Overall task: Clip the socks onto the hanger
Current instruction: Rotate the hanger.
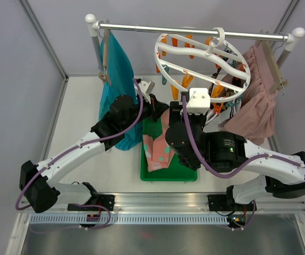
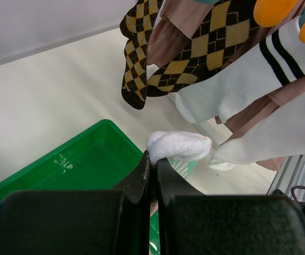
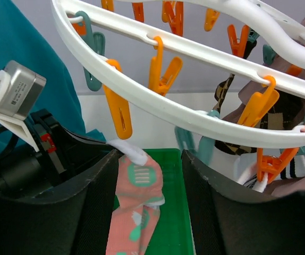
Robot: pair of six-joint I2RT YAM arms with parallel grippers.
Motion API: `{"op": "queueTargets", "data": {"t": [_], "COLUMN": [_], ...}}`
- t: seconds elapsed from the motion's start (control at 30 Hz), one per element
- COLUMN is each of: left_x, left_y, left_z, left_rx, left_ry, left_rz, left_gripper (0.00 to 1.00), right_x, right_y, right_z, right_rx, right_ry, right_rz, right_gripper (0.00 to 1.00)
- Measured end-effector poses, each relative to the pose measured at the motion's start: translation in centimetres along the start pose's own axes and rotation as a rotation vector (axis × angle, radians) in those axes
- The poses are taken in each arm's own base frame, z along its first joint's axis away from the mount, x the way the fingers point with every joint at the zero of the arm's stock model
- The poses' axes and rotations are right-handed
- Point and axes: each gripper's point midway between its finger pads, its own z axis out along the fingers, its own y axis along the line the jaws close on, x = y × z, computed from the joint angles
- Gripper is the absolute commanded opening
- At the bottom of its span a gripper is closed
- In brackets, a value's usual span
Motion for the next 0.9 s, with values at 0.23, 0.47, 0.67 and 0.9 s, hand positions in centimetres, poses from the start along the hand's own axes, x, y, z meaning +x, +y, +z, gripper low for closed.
{"op": "queueTargets", "data": {"t": [0.23,0.47,0.67,0.9], "left_x": [0.2,1.0,1.5,1.1], "left_y": [0.0,0.2,0.4,0.3], "left_z": [0.0,0.3,0.6,0.8], "left_rx": [-0.001,-0.008,-0.013,-0.011], "left_ry": [0.009,0.035,0.05,0.043], "left_rz": [0.0,-0.002,-0.003,-0.003], "left_gripper": [0.02,0.02,0.02,0.02], "right_x": [-1.5,0.9,1.1,1.8], "right_y": [-0.7,-0.5,-1.2,-1.9], "right_z": [1.9,3.7,4.0,3.7], "right_rx": [0.059,0.112,0.133,0.106], "right_ry": [0.03,0.076,0.082,0.109], "right_rz": [0.003,-0.107,-0.108,-0.089], "right_gripper": [0.65,0.64,0.63,0.62]}}
